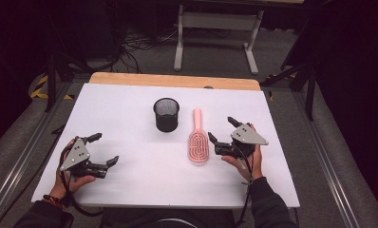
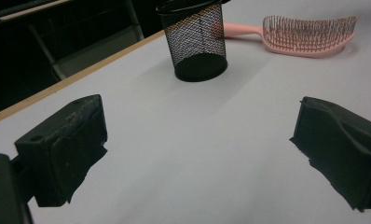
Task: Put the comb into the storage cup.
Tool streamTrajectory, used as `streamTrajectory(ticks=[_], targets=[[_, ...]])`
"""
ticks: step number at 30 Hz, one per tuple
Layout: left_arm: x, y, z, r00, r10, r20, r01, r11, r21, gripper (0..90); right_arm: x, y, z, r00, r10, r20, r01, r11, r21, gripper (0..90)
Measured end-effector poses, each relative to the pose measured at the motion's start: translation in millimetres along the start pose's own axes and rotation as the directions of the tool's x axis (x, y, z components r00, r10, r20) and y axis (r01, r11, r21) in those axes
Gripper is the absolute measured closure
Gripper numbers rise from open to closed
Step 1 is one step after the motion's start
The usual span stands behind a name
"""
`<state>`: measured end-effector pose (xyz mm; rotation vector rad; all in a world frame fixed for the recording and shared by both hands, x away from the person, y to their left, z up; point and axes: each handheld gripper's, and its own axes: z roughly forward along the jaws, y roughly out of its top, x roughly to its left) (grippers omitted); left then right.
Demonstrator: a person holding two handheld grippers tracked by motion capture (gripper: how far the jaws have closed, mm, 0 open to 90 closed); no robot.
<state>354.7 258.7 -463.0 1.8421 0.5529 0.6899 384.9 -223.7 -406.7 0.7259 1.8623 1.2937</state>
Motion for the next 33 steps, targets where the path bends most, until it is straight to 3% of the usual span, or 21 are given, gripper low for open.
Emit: streamTrajectory(ticks=[3,8,12,14,16,17,18,19,20,26,33], targets=[[2.5,0.1,0.6,0.9999,-0.017,0.0,0.016,0.9998,-0.013,3.8,1.8,4.4,5.5,1.0,-0.009,0.002,0.009,1.0,-0.009,16.1],[-0.8,1.5,-0.3,0.9999,0.015,-0.005,-0.015,0.9998,-0.013,4.2,1.1,8.3,10.8,0.9999,-0.008,-0.013,0.008,1.0,-0.008,19.5],[-0.4,0.3,-2.7,0.9999,0.008,-0.011,-0.008,0.9999,-0.012,4.1,-1.3,10.2,14.8,0.9998,-0.001,-0.019,0.001,1.0,-0.007,26.7],[0.3,-0.4,-4.3,0.9999,-0.002,-0.013,0.001,0.9999,-0.017,4.1,-2.3,11.3,19.6,0.9994,-0.016,-0.032,0.016,1.0,-0.006,39.8],[0.5,-0.4,-4.8,0.9998,-0.002,-0.017,0.002,0.9999,-0.015,4.1,-2.4,11.5,21.1,0.9992,-0.023,-0.032,0.023,1.0,-0.007,44.5],[0.3,-0.7,-4.7,0.9998,-0.007,-0.016,0.007,0.9998,-0.018,4.2,-3.5,12.5,24.1,0.9986,-0.032,-0.041,0.032,0.999,0.002,56.4],[0.3,-0.7,-4.7,0.9998,-0.007,-0.016,0.007,0.9998,-0.018,4.2,-3.5,12.5,24.1,0.9986,-0.032,-0.041,0.032,0.999,0.002,56.4],[-0.1,-0.7,-4.6,0.9999,-0.007,-0.014,0.007,0.9999,-0.013,4.2,-4.9,15.9,31.9,0.9974,-0.038,-0.062,0.04,0.999,0.025,68.7],[-1.0,-0.7,-4.8,0.9999,0.004,-0.012,-0.004,1.0,-0.009,4.2,-5.3,17.0,34.1,0.9966,-0.039,-0.072,0.041,0.999,0.033,72.7],[-3.9,-1.1,-2.9,0.9997,0.022,-0.008,-0.022,0.9998,0.002,4.2,-5.5,19.6,48.0,0.9944,-0.038,-0.098,0.044,0.997,0.059,88.3],[-4.8,-1.5,-1.7,0.9996,0.028,-0.002,-0.028,0.9995,0.013,3.9,-7.3,23.9,62.0,0.9917,-0.031,-0.125,0.043,0.994,0.096,90.0]])
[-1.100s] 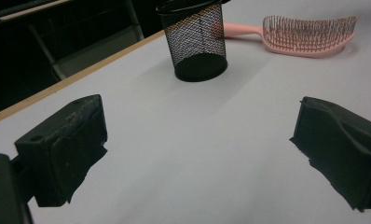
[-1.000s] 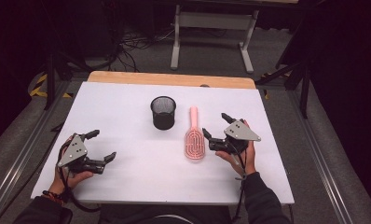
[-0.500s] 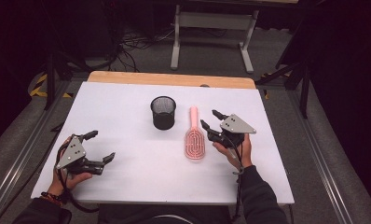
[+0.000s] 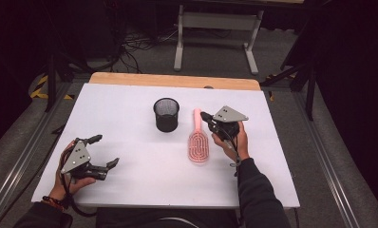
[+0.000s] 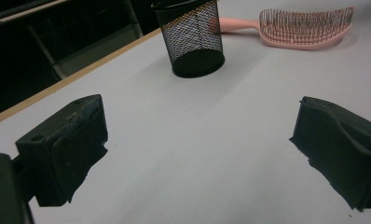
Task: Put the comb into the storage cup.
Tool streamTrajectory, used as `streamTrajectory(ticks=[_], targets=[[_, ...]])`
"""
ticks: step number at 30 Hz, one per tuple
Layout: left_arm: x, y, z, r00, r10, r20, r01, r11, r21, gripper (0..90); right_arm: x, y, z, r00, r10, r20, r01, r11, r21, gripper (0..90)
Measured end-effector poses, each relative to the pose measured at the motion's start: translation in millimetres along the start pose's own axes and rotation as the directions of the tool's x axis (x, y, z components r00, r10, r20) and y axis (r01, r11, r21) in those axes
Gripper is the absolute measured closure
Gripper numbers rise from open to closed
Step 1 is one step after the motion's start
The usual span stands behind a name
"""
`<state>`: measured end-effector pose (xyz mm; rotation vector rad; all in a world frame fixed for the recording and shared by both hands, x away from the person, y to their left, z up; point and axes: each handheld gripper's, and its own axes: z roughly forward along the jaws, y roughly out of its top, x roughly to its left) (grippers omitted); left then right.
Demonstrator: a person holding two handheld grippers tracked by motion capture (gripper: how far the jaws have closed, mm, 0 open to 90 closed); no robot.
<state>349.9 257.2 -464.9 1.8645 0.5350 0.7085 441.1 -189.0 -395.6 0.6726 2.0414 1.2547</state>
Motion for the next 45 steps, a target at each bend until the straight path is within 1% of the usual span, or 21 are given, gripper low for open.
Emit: streamTrajectory(ticks=[2,4,11,17,19,20,21,23,27,30,32,34,35,37,39,40,41,42,43,44,45], targets=[[0.1,-0.4,-0.2,1.0,-0.006,0.004,0.006,1.0,-0.001,3.9,-1.4,2.9,3.5,0.9999,0.013,-0.005,-0.013,1.0,0.021,90.0],[0.5,-0.7,-0.1,1.0,-0.005,0.005,0.005,1.0,0.002,3.9,-2.0,4.4,4.8,0.9998,0.015,-0.009,-0.015,1.0,0.025,90.0],[1.1,-1.2,0.0,0.9999,-0.009,0.004,0.009,0.9999,0.004,3.9,-5.7,14.2,11.2,0.9998,0.007,-0.017,-0.006,0.999,0.039,90.0],[1.7,-1.3,-0.5,0.9999,-0.015,0.007,0.015,0.9999,0.0,3.9,-8.3,16.5,25.0,0.9997,-0.001,-0.024,0.003,0.996,0.086,90.0],[1.3,-1.2,-0.6,0.9998,-0.02,0.009,0.02,0.9998,-0.003,3.9,-9.4,15.9,34.5,0.9996,-0.012,-0.027,0.015,0.993,0.118,90.0],[1.3,-1.1,-0.8,0.9998,-0.017,0.009,0.017,0.9998,-0.001,3.9,-9.4,15.9,34.5,0.9996,-0.012,-0.027,0.015,0.993,0.118,90.0],[1.1,-1.2,-0.8,0.9999,-0.016,0.004,0.016,0.9999,-0.006,4.0,-9.7,15.5,37.7,0.9995,-0.018,-0.024,0.021,0.991,0.131,90.0],[1.0,-1.2,-1.5,0.9997,-0.022,0.009,0.022,0.9997,-0.012,4.2,-11.2,13.8,44.8,0.9993,-0.009,-0.035,0.014,0.989,0.147,90.0],[0.4,-1.1,-1.0,0.9998,-0.016,0.013,0.016,0.9998,-0.008,4.3,-13.6,10.7,56.9,0.9991,-0.007,-0.043,0.014,0.983,0.184,90.0],[-0.1,-1.3,-1.1,0.9997,-0.019,0.018,0.019,0.9998,-0.008,4.4,-16.0,8.6,67.2,0.9986,-0.021,-0.049,0.031,0.973,0.229,90.0],[0.5,-1.7,-0.8,0.9996,-0.023,0.018,0.023,0.9997,-0.012,4.4,-16.6,8.4,70.5,0.9983,-0.022,-0.054,0.034,0.97,0.24,90.0],[1.4,-2.0,-1.0,0.9993,-0.03,0.022,0.03,0.9995,-0.012,4.5,-17.6,7.9,75.6,0.9975,-0.026,-0.065,0.042,0.964,0.261,90.0],[1.5,-2.0,-1.0,0.9994,-0.029,0.022,0.029,0.9995,-0.012,4.5,-18.0,7.4,77.4,0.9971,-0.023,-0.073,0.041,0.963,0.264,90.0],[1.4,-2.0,-0.9,0.9994,-0.026,0.024,0.026,0.9996,-0.008,4.5,-18.6,6.3,81.4,0.9964,-0.027,-0.081,0.049,0.958,0.282,90.0],[1.3,-2.1,-0.9,0.9993,-0.028,0.025,0.028,0.9996,-0.007,4.5,-20.1,4.3,85.0,0.9948,-0.022,-0.099,0.049,0.957,0.286,90.0],[1.3,-2.1,-0.9,0.9993,-0.026,0.025,0.027,0.9996,-0.007,4.5,-20.1,4.3,85.0,0.9948,-0.022,-0.099,0.049,0.957,0.286,90.0],[1.3,-2.0,-1.0,0.9994,-0.026,0.025,0.026,0.9996,-0.007,4.5,-20.6,2.5,88.2,0.9943,-0.016,-0.105,0.047,0.954,0.296,90.0],[1.1,-2.2,-0.7,0.9992,-0.027,0.03,0.028,0.9996,-0.005,4.5,-20.3,0.6,92.1,0.9934,-0.018,-0.113,0.052,0.95,0.307,90.0],[1.1,-2.2,-0.7,0.9992,-0.027,0.03,0.028,0.9996,-0.005,4.5,-20.3,0.6,92.1,0.9934,-0.018,-0.113,0.052,0.95,0.307,90.0],[1.1,-2.3,-0.5,0.9992,-0.023,0.034,0.023,0.9997,-0.002,4.5,-18.5,-0.6,95.1,0.9927,-0.032,-0.116,0.067,0.947,0.313,90.0],[0.5,-2.7,0.0,0.999,-0.026,0.037,0.026,0.9996,-0.005,4.5,-18.0,-1.5,96.4,0.9928,-0.033,-0.115,0.068,0.946,0.318,90.0]])
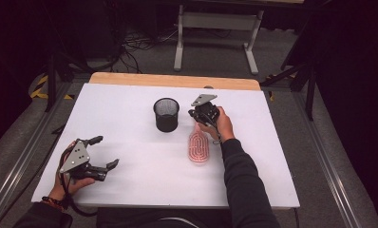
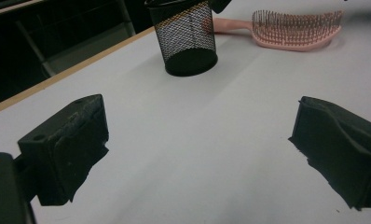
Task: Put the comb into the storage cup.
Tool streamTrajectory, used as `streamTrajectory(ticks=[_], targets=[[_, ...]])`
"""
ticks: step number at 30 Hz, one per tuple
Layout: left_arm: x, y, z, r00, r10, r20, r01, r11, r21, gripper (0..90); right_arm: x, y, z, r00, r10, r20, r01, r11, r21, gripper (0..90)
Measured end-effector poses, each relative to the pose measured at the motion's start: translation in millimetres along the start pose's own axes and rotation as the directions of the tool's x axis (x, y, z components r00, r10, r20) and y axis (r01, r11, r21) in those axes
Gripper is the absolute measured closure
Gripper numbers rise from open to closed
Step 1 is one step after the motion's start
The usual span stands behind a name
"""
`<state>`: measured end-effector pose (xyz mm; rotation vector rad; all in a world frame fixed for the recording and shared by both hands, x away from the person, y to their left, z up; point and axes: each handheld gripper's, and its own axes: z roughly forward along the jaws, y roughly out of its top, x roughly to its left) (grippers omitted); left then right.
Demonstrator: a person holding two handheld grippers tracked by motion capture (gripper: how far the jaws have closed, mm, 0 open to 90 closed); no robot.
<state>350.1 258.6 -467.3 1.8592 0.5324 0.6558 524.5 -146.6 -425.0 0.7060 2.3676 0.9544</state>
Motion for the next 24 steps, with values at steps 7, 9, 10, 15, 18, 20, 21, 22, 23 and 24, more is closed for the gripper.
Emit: streamTrajectory(ticks=[7,9,10,15,18,20,21,22,23,24], targets=[[0.0,0.1,-0.4,1.0,0.003,0.008,-0.003,1.0,-0.004,4.5,-0.6,-2.7,9.0,0.9996,-0.009,0.026,0.008,0.999,0.04,90.0],[0.0,0.1,-0.2,0.9999,0.006,0.009,-0.006,1.0,-0.005,4.5,-1.6,-3.9,10.4,0.9993,-0.006,0.037,0.005,0.999,0.044,90.0],[-0.2,0.1,-0.3,0.9999,0.007,0.011,-0.007,1.0,0.001,4.5,-2.3,-4.8,11.3,0.9993,-0.005,0.037,0.003,0.999,0.048,90.0],[-0.2,-0.3,-0.1,0.9997,0.006,0.025,-0.006,1.0,0.004,4.5,-7.4,-10.4,13.4,0.9981,0.015,0.059,-0.019,0.998,0.063,90.0],[0.1,-0.8,0.3,0.9995,0.008,0.03,-0.008,1.0,0.005,4.5,-8.0,-12.4,13.0,0.9973,0.031,0.066,-0.034,0.998,0.047,90.0],[-0.4,-0.5,0.1,0.9994,0.009,0.034,-0.009,0.9999,0.005,4.5,-8.1,-12.7,13.4,0.9972,0.036,0.066,-0.039,0.998,0.043,90.0],[-0.4,-0.4,0.1,0.9994,0.01,0.032,-0.01,0.9999,0.006,4.5,-7.4,-12.2,13.8,0.9977,0.033,0.06,-0.036,0.998,0.049,90.0],[-0.3,-0.4,0.0,0.9994,0.01,0.034,-0.01,0.9999,0.006,4.5,-6.5,-11.8,14.6,0.9981,0.026,0.055,-0.029,0.998,0.056,90.0],[-0.1,-0.6,0.1,0.9993,0.007,0.037,-0.008,1.0,0.006,4.5,-4.3,-10.8,16.6,0.9989,0.012,0.046,-0.015,0.998,0.064,90.0],[0.1,-0.7,0.3,0.9994,0.009,0.035,-0.009,0.9999,0.008,4.6,-1.8,-9.5,18.6,0.9989,-0.014,0.045,0.01,0.997,0.082,90.0]])
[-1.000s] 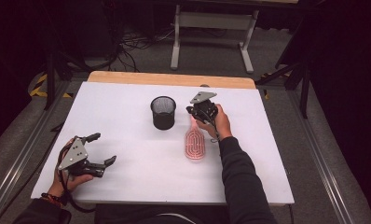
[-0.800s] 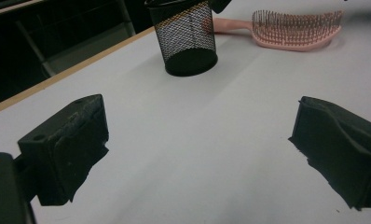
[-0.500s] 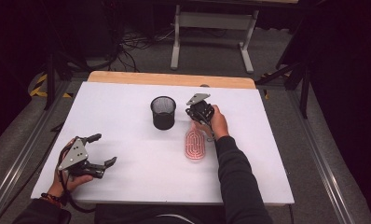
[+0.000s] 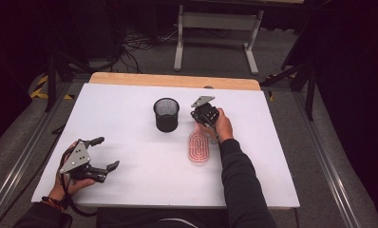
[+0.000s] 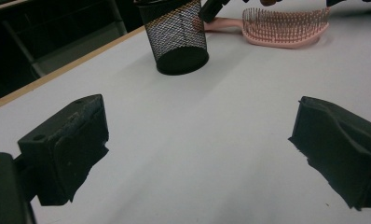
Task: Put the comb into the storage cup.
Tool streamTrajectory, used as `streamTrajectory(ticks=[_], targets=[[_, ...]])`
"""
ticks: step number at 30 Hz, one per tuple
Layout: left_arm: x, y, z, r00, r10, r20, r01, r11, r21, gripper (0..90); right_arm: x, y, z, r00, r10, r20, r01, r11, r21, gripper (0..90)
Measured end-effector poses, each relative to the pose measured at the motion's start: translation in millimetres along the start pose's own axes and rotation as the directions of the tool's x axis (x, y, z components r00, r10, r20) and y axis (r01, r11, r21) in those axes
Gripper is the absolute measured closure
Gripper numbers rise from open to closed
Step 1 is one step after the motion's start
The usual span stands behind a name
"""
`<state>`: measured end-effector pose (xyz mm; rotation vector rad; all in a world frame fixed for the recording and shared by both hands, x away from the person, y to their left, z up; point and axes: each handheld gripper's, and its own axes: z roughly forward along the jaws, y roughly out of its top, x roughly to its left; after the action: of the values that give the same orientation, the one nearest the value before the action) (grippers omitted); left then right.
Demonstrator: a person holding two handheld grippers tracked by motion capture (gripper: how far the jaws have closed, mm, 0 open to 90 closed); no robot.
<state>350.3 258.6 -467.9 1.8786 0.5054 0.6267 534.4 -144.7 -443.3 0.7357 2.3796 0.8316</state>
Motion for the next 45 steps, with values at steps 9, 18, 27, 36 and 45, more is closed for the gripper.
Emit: streamTrajectory(ticks=[9,18,27,36,45], targets=[[0.3,-0.5,-0.1,1.0,0.0,0.003,0.0,1.0,0.005,4.8,-3.4,-6.2,7.1,0.9995,0.006,0.029,-0.008,0.997,0.072,90.0],[-0.2,-0.4,1.9,1.0,0.001,0.0,-0.001,0.9999,0.011,5.0,-14.9,-22.4,-7.9,0.9962,0.072,0.049,-0.075,0.995,0.063,90.0],[0.9,-0.5,3.0,1.0,-0.006,-0.001,0.006,0.9998,0.018,5.0,-19.0,-35.0,-20.4,0.9953,0.073,0.064,-0.077,0.994,0.074,90.0],[1.2,-1.1,3.5,1.0,-0.009,0.001,0.009,0.9997,0.022,5.2,-23.7,-46.5,-30.4,0.9912,0.11,0.073,-0.116,0.99,0.077,90.0],[1.2,-1.4,4.5,0.9999,-0.012,0.004,0.012,0.9996,0.026,5.2,-24.7,-60.7,-45.3,0.9891,0.131,0.067,-0.137,0.986,0.092,90.0]])
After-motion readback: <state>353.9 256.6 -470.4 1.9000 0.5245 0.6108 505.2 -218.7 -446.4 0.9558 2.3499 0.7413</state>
